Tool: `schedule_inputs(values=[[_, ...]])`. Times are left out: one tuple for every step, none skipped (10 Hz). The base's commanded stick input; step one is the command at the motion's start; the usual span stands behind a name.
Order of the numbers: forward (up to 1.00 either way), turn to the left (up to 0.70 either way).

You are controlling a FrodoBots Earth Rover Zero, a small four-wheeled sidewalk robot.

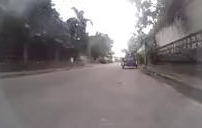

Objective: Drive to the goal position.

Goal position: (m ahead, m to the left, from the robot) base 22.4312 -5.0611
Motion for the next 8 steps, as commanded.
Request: schedule_inputs(values=[[1.00, -0.40], [1.00, -0.40], [1.00, -0.26], [1.00, -0.06], [1.00, 0.00], [1.00, 0.00], [1.00, 0.00], [1.00, 0.00]])
